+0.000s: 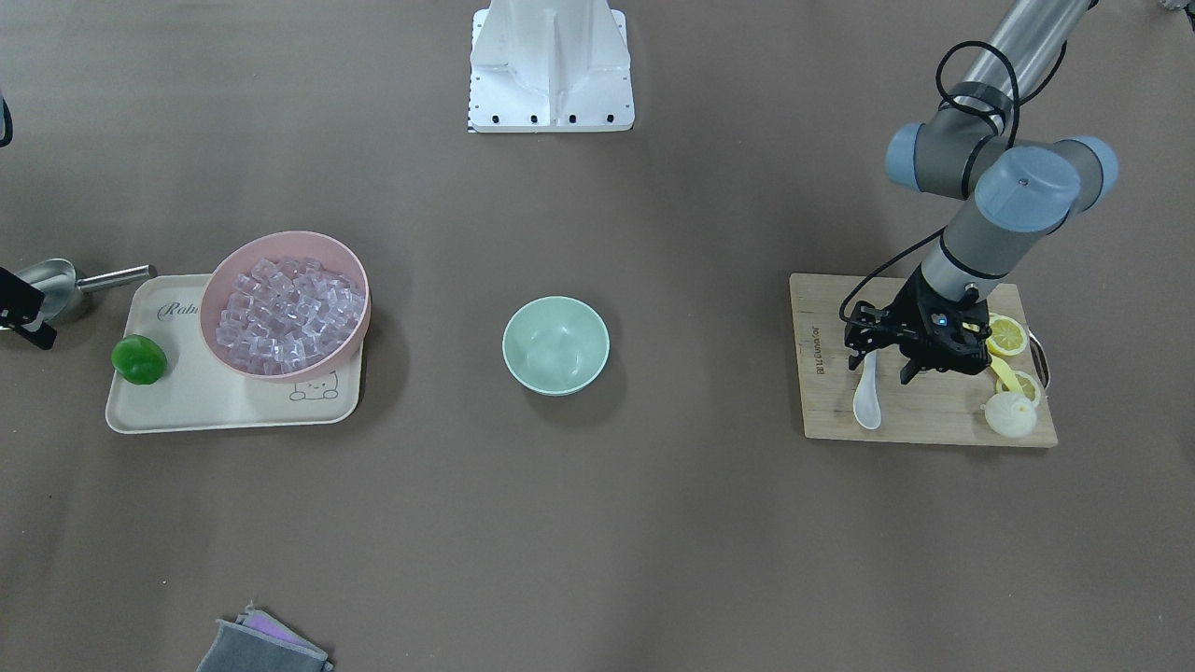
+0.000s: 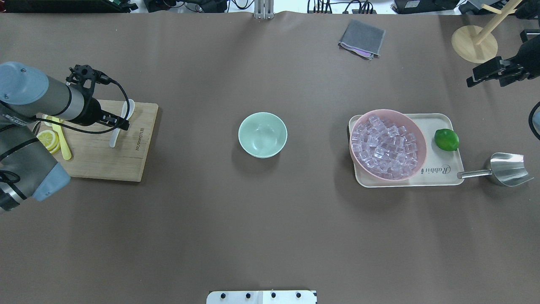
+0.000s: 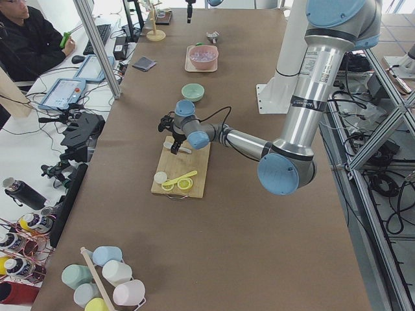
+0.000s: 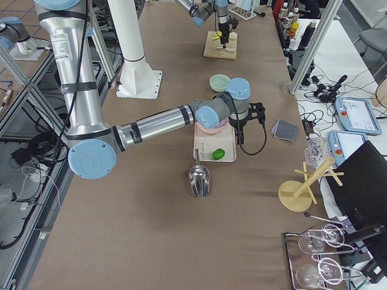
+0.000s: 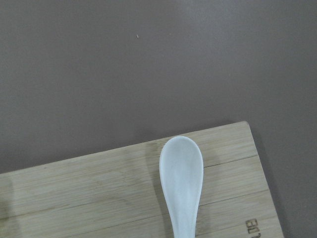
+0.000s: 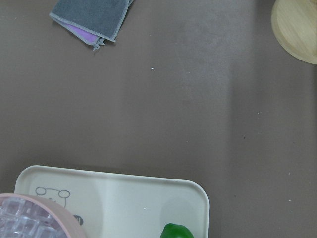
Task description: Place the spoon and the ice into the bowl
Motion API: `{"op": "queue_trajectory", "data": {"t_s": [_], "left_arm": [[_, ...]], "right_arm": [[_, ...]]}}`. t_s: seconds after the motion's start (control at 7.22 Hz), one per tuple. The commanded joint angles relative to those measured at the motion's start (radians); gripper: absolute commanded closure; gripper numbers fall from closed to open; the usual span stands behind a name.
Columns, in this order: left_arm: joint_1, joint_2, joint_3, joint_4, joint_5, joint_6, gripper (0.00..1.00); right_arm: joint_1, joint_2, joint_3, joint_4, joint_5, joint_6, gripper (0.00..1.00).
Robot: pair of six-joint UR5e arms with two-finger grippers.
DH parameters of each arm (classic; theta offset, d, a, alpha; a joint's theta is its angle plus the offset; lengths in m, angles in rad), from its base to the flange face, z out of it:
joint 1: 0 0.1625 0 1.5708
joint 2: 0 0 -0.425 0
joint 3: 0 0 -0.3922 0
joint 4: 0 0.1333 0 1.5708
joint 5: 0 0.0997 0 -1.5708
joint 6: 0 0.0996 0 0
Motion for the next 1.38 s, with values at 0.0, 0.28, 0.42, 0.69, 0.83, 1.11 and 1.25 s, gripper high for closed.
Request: {"op": "queue_trajectory", "data": {"t_s": [0.0, 0.28, 0.42, 0.69, 0.83, 1.11, 1.25], "left_arm": [[0.008, -0.001, 0.003, -0.013, -0.001, -0.009, 0.41], [0.007, -0.001, -0.013, -0.005, -0.012, -0.01, 0.7], [0.008, 0.005, -0.01, -0.002, -0.007, -0.01, 0.96], [0.005, 0.01, -0.028, 0.0, -0.013, -0.039, 1.0], [-0.009, 0.004, -0.084, 0.067, -0.074, -0.039, 1.0], [-0.041, -0.034, -0.233, 0.289, -0.104, -0.042, 1.0], [-0.038, -0.091, -0.224, 0.32, -0.096, -0.08, 1.0]], "right_arm": [[-0.006, 0.005, 0.002, 0.001, 0.0, 0.016, 0.0], [-0.006, 0.007, 0.002, 0.001, 0.0, 0.016, 0.0], [-0.006, 0.005, 0.002, 0.001, 0.0, 0.016, 0.0], [-0.009, 0.005, 0.007, 0.0, 0.001, 0.034, 0.0], [-0.018, 0.007, 0.031, -0.002, 0.0, 0.054, 0.0], [-0.06, 0.019, 0.057, -0.002, -0.015, 0.108, 0.0], [-0.122, 0.023, 0.088, -0.002, -0.087, 0.18, 0.0]]}}
